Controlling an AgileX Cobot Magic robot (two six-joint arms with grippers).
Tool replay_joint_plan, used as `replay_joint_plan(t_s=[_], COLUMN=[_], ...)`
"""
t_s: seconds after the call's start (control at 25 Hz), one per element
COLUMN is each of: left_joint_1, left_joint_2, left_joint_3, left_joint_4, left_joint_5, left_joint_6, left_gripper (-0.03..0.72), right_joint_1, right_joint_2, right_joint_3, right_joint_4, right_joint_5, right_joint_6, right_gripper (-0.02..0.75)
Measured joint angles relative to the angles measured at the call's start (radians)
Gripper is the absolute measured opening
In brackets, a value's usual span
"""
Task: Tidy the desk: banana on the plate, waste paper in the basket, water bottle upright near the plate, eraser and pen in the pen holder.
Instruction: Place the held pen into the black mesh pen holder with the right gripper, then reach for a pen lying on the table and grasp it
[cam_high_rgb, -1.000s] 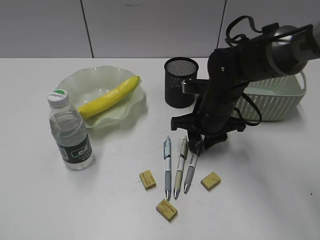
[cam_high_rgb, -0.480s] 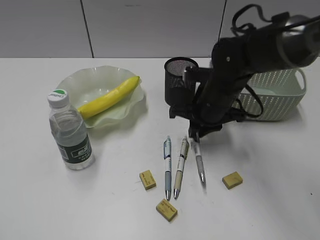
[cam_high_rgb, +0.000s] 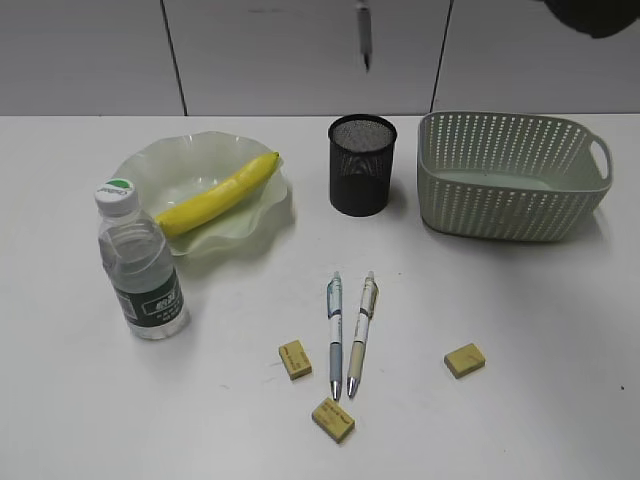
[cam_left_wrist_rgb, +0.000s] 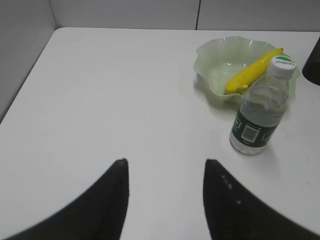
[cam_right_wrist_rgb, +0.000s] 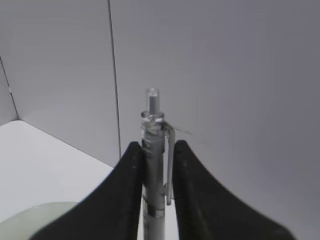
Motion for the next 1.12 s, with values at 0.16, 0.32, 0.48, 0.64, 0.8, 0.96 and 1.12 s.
replay_joint_plan(t_s=[0.16, 0.32, 0.48, 0.64, 0.8, 0.96, 1.12], left_joint_1=[0.000, 0.000, 0.000, 0.000, 0.000, 0.000, 0.000], left_joint_2=[0.000, 0.000, 0.000, 0.000, 0.000, 0.000, 0.000], left_joint_3=[0.000, 0.000, 0.000, 0.000, 0.000, 0.000, 0.000], left_joint_4=[0.000, 0.000, 0.000, 0.000, 0.000, 0.000, 0.000], left_joint_5=[0.000, 0.000, 0.000, 0.000, 0.000, 0.000, -0.001], left_joint_6=[0.000, 0.000, 0.000, 0.000, 0.000, 0.000, 0.000], left_gripper=[0.363, 0.363, 0.363, 0.363, 0.363, 0.363, 0.363], right_joint_1=[-0.039, -0.060, -0.062, -0.062, -0.062, -0.062, -0.062], right_joint_2=[0.151, 0.294, 0.348, 0.281, 0.075, -0.198, -0.505], right_joint_3=[0.001, 0.003, 0.004, 0.004, 0.004, 0.070, 0.244], right_joint_4=[0.034, 0.109, 0.116, 0.119, 0.120, 0.116, 0.139], right_joint_5=[-0.136, -0.194, -0.214, -0.125, 0.242, 0.654, 1.002], right_joint_6=[-0.093, -0.123, -0.131, -0.133, -0.133, -0.139, -0.142], right_gripper=[0.153, 0.153, 0.244, 0.418, 0.436, 0.404, 0.393])
